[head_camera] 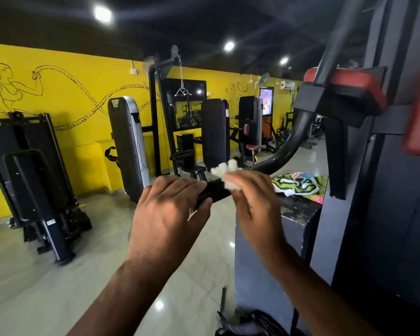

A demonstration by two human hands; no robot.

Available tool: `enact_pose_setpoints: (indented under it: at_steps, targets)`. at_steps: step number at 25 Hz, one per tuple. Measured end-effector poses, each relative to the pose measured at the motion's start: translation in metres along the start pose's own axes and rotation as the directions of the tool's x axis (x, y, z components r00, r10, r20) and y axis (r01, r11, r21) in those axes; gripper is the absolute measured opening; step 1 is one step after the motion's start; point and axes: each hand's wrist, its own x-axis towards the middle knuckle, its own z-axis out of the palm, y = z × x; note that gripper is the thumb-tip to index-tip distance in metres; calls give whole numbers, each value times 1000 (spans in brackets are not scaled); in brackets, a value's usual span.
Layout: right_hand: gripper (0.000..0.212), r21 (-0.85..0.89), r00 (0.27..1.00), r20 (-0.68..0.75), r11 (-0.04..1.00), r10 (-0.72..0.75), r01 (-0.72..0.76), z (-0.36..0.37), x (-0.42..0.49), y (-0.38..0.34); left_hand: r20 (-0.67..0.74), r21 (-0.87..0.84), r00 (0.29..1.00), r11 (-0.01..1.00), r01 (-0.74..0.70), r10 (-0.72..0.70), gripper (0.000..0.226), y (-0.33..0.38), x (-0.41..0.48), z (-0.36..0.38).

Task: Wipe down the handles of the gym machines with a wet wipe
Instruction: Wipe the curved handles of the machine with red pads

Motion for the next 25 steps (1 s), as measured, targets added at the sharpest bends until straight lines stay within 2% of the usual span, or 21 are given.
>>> enact_pose_setpoints:
  at_steps: [1, 2, 5, 7, 8, 9, 11, 12, 15, 17, 18, 19, 21, 24, 25]
  targets:
    - [29, -28, 994, 70, 996, -85, 88, -5, 4, 4, 4, -1, 1000, 1000, 0, 0, 32, 0, 0, -1]
    - [30, -47, 988, 116, 993, -100, 106, -9, 11, 12, 9, -2, 1000, 1000, 0, 0, 32, 0, 1, -1]
    - [30, -41, 990, 131, 998, 55, -50, -19, 30, 19, 22, 1, 1000, 1000, 5, -5, 33, 1, 2, 1]
    - [30, 26, 952, 290, 996, -94, 90, -21, 37, 7, 30, -7, 1000, 1000, 6, -6, 35, 2, 3, 2]
    - [29, 58, 900, 406, 987, -158, 148, -24, 47, 4, 38, -9, 999, 1000, 5, -4, 36, 2, 4, 3]
    - [27, 56, 845, 513, 988, -150, 141, -28, 63, 4, 49, -9, 999, 1000, 5, -5, 38, 3, 6, 4]
    - [23, -21, 709, 705, 999, -4, 25, -34, 97, 4, 66, -9, 998, 1000, 9, -9, 38, 3, 7, 4]
    - [22, -20, 625, 781, 1000, 16, -1, -33, 109, 1, 68, -6, 998, 1000, 8, -8, 38, 4, 6, 4]
    - [20, 11, 393, 919, 996, -45, 87, -19, 129, -12, 60, 24, 998, 1000, -3, 2, 34, 7, 5, 4]
    - [22, -77, 238, 970, 985, 39, 154, -9, 142, -14, 73, 37, 997, 999, 13, -16, 34, 9, 9, 4]
    - [22, -111, 187, 979, 980, 79, 167, -6, 145, -15, 80, 40, 997, 999, 18, -22, 34, 10, 9, 5]
    - [22, -105, 168, 983, 981, 77, 165, -5, 147, -16, 84, 41, 996, 999, 20, -23, 34, 10, 9, 5]
    - [23, -53, 191, 981, 991, 28, 127, -5, 148, -16, 88, 42, 996, 999, 18, -22, 35, 10, 7, 4]
    - [20, -161, 206, 969, 982, 139, 94, -16, 153, 0, 86, 44, 996, 999, 29, -33, 33, 9, 13, 2]
    - [19, -201, 242, 954, 977, 179, 73, -21, 151, 5, 89, 42, 995, 999, 33, -37, 33, 9, 15, 2]
